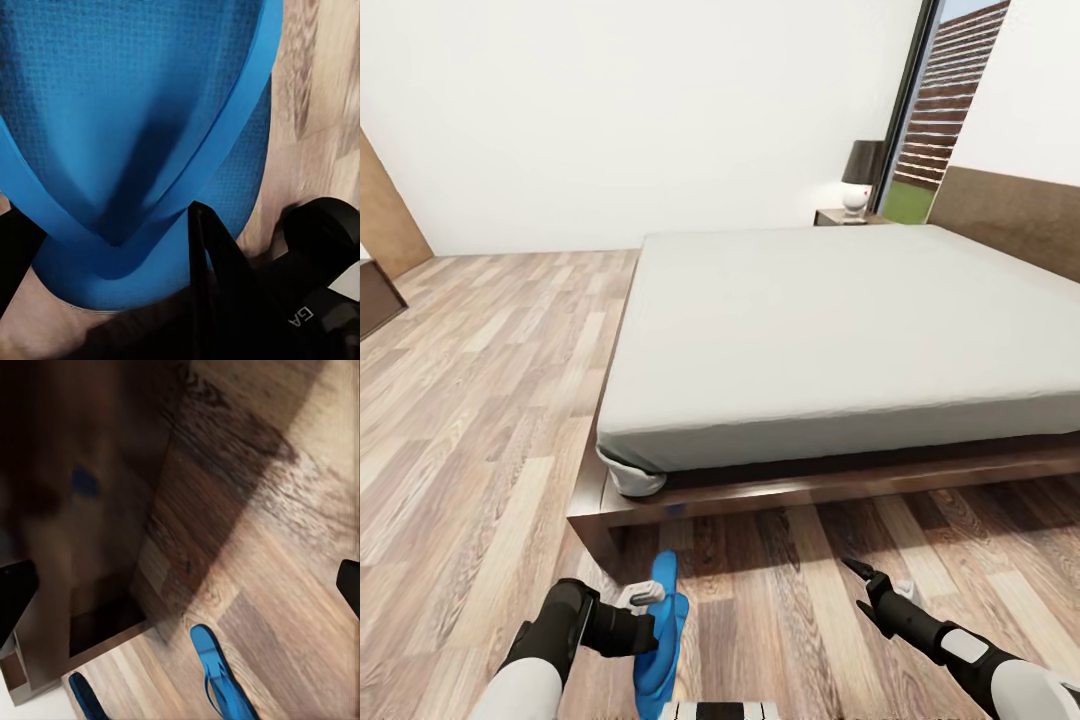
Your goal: In the bedroom, move the book from the bed onto either nightstand, and place the two sandals side by side next to the bed.
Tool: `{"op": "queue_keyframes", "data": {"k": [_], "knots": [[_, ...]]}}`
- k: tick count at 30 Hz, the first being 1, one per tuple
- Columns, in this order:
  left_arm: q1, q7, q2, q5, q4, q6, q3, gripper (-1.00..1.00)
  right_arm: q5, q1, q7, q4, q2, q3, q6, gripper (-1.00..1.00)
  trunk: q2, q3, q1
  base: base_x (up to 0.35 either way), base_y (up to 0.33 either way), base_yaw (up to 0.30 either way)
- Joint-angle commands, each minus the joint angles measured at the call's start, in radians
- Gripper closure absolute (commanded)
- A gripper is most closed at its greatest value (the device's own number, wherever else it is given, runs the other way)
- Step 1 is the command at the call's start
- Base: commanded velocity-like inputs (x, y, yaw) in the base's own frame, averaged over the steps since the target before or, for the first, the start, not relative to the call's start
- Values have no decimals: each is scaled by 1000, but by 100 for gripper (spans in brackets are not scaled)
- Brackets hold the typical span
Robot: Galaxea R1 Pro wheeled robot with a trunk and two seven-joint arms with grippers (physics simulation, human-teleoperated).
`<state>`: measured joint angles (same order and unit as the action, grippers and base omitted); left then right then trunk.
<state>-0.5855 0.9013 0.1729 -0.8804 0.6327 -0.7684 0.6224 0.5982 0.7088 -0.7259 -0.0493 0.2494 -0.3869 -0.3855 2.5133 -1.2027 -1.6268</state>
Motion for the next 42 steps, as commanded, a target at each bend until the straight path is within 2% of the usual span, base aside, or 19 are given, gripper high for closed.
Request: {"op": "queue_keyframes", "data": {"k": [1, 2, 5, 7, 13, 25, 27, 32, 39, 42], "knots": [[-4, 8, 2, 0, 2, -4, 5, 100, 11, 1, -3, -3, 1, 1, -8, -100, 1, -5, 0, 0, 0, 0], [-5, 8, 2, 7, 2, -4, 4, 100, 11, 1, -3, -3, 1, 1, -8, -100, 1, -9, -1, 0, 0, 0], [-17, 8, 2, 58, 2, -4, -9, 100, 11, 1, -3, -3, 1, 0, -9, -100, 2, -20, -2, 0, 0, 0], [-22, 7, 2, 71, 2, -5, -20, 100, 11, 1, -3, -3, 1, 0, -9, -100, 2, -28, -3, 0, 0, 0], [-27, 7, 2, 86, 2, -3, -46, 100, 11, 1, -3, -4, 1, 0, -10, -100, 4, -51, -6, 0, 0, 0], [-41, 7, 2, 89, 2, 5, -51, 100, 10, 1, -8, -3, 5, -1, -12, -100, 6, -98, -11, 0, 0, 0], [-45, 7, 2, 89, 2, 9, -51, 100, 9, 1, -24, -3, 5, 0, -12, -100, 7, -105, -12, 0, 0, 0], [-61, 7, 2, 89, 2, 12, -52, 100, 4, 1, -115, -3, 6, 1, -12, -100, 8, -125, -14, 0, 0, 0], [-65, 7, 2, 89, 2, 36, -91, 100, 0, 1, -239, -4, 8, 2, -12, -100, 10, -152, -17, 0, 0, 0], [-65, 8, 2, 89, 2, 39, -95, 100, 0, 1, -264, -4, 8, 2, -11, -100, 10, -163, -19, 0, 0, 0]]}}
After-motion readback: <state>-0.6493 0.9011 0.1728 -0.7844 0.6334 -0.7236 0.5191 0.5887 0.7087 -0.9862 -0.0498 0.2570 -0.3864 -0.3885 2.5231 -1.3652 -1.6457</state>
